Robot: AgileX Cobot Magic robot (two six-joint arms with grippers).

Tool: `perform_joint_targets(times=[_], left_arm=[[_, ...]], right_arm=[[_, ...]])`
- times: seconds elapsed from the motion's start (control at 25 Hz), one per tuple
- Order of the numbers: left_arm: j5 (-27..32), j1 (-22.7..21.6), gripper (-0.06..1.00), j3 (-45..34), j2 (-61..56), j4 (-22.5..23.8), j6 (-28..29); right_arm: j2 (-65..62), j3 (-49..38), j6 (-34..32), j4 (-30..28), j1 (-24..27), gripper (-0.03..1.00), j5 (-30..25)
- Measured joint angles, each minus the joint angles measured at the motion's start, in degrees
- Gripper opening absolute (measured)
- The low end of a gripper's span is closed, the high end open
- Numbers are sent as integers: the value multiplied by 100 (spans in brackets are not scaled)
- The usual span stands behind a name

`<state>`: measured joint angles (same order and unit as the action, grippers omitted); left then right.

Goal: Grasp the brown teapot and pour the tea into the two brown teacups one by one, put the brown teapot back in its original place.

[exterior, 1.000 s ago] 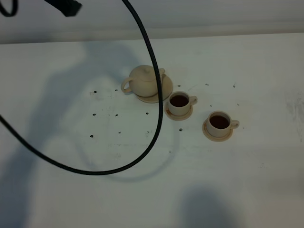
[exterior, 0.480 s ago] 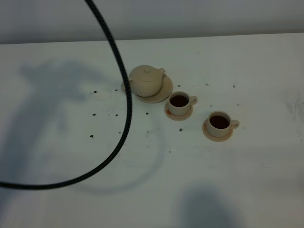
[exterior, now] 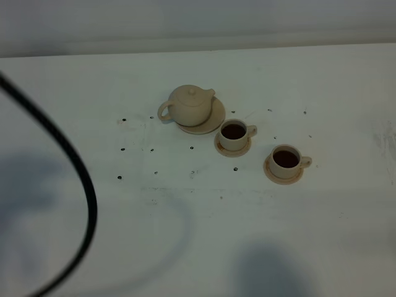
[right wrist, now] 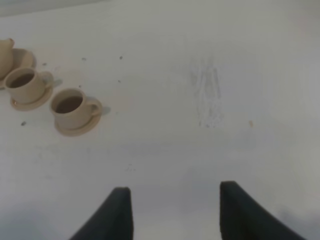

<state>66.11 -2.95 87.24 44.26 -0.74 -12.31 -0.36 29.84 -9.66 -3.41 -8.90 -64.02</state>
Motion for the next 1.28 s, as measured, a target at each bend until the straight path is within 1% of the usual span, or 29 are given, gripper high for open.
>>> perform_joint_targets(times=[0.08,0.16,0.32,0.4,0.52,0.64,0.76,0.92,1.08,1.2,1.28], left_arm=[[-119,-23,46,-443,-507,-227,6],[-189,-35,45,-1072,-976,-407,95],[-199,-49,46,-2263,-1885,-448,150],[-169,-49,48,-2842,-2308,-448,144],[26,-49,56,-3506,-2963,-448,117],[112,-49,62,-3914,-3517,-448,210],[89,-49,64,-4156,-4005,-449,301],[19,-49,64,-4537,-4430,-454,642],[-269,-49,63,-5101,-4459,-489,741],[-593,-49,62,-5602,-4459,-697,746],[-617,-49,62,-5899,-4459,-864,746]], right_arm=[[0,0,0,0,0,41,0],[0,0,0,0,0,41,0],[0,0,0,0,0,41,0],[0,0,0,0,0,41,0],[0,0,0,0,0,41,0],[0,0,0,0,0,41,0],[0,0,0,0,0,41,0],[0,0,0,0,0,41,0],[0,0,0,0,0,41,0],[0,0,0,0,0,41,0],[0,0,0,0,0,41,0]])
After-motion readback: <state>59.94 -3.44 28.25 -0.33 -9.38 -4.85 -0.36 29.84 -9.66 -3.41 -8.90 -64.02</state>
